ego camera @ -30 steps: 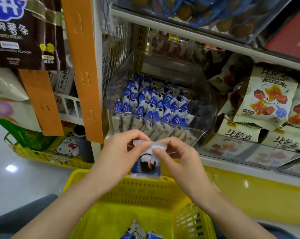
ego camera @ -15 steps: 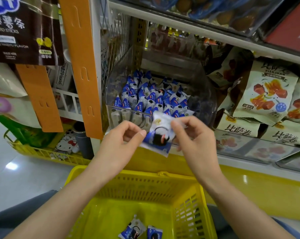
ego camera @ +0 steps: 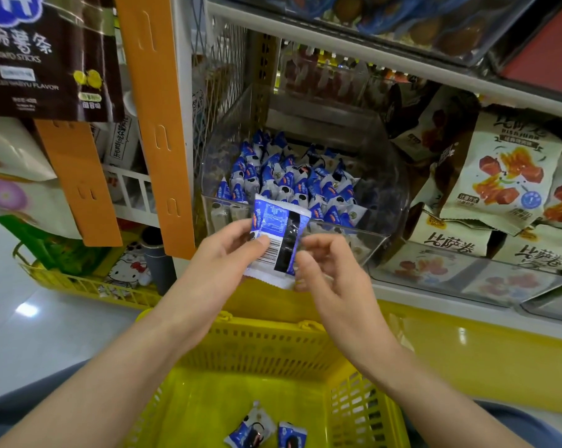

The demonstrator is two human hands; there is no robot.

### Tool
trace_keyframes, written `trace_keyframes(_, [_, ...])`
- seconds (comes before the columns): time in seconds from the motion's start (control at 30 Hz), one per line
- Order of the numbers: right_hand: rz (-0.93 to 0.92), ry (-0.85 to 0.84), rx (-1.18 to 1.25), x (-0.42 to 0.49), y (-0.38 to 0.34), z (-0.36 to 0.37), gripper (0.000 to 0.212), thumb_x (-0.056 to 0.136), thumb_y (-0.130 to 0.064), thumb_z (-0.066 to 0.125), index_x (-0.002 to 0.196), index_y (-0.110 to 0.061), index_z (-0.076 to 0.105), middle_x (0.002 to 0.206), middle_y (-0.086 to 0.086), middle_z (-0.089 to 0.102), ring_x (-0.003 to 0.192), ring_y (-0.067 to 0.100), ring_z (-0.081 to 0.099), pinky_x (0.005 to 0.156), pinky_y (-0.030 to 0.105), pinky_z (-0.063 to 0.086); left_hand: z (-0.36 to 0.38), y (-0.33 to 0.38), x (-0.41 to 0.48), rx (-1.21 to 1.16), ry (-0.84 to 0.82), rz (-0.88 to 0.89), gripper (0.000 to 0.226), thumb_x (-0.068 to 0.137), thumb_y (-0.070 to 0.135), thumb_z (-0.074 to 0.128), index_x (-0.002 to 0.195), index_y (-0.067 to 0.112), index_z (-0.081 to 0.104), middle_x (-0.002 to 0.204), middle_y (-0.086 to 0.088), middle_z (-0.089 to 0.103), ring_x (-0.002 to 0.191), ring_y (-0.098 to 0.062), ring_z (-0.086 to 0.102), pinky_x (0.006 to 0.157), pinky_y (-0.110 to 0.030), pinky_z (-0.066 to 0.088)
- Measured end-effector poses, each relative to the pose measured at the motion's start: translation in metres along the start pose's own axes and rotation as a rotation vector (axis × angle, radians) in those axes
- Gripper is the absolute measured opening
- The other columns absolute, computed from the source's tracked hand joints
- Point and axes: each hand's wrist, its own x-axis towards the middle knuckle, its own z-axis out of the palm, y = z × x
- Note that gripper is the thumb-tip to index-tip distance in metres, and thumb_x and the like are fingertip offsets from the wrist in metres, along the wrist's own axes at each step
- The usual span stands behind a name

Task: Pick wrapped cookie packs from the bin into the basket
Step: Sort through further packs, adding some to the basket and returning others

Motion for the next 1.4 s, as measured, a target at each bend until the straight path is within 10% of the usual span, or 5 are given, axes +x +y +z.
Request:
trace_keyframes(0.23, [0.238, -0.068, 0.375, 0.007, -0.001, 0.000, 0.009, 0.089, -0.015, 0.056, 0.096, -0.012, 0.060, 0.090, 0.000, 0.068, 0.075, 0.004, 0.066, 0.056, 0.018, 0.052, 0.004, -0.004, -0.001, 0.374, 0.115, 0.257, 0.036, 0.088, 0.020, 0.058, 0.120, 0.031, 0.047, 0.108, 0.015, 0.061, 0.096, 0.003, 0.058, 0.075, -0.009, 0.046])
trace_keyframes(0.67, [0.107, -0.108, 0.277, 0.010, 0.011, 0.002, 0.014, 0.083, -0.010, 0.062, 0.090, -0.014, 0.050, 0.082, -0.009, 0.068, 0.077, 0.004, 0.066, 0.068, 0.021, 0.052, 0.005, -0.006, -0.003, 0.396, 0.061, 0.272, 0.015, 0.089, 0.022, 0.054, 0.103, 0.027, 0.059, 0.101, 0.012, 0.067, 0.091, 0.003, 0.063, 0.082, -0.022, 0.053])
trace_keyframes(0.83, [0.157, -0.120, 0.280, 0.013, 0.008, 0.005, 0.019, 0.088, -0.010, 0.058, 0.102, -0.011, 0.047, 0.102, 0.009, 0.066, 0.082, 0.012, 0.066, 0.067, 0.023, 0.055, 0.000, -0.005, -0.002, 0.596, 0.094, 0.360, 0.018, 0.095, 0.021, 0.045, 0.103, 0.027, 0.060, 0.078, 0.004, 0.068, 0.070, -0.022, 0.063, 0.064, -0.042, 0.051])
trace_keyframes(1.1, [0.094, -0.017, 0.005, 0.013, 0.006, 0.009, 0.043, 0.075, -0.026, 0.073, 0.099, -0.037, 0.039, 0.095, -0.013, 0.052, 0.076, -0.010, 0.052, 0.069, 0.009, 0.045, 0.007, -0.004, -0.008, 0.357, -0.046, 0.122, 0.045, 0.076, 0.050, 0.055, 0.117, 0.029, 0.057, 0.112, 0.009, 0.062, 0.104, -0.003, 0.058, 0.092, -0.025, 0.046])
trace_keyframes(1.4, [0.032, -0.080, 0.157, 0.020, -0.001, 0.005, 0.032, 0.080, -0.026, 0.062, 0.112, -0.024, 0.055, 0.106, -0.014, 0.066, 0.102, 0.002, 0.061, 0.091, 0.026, 0.050, 0.007, 0.003, 0.005, 0.046, 0.094, 0.193, 0.018, 0.093, 0.013, 0.048, 0.105, 0.021, 0.059, 0.084, 0.005, 0.073, 0.075, -0.001, 0.067, 0.059, -0.011, 0.049])
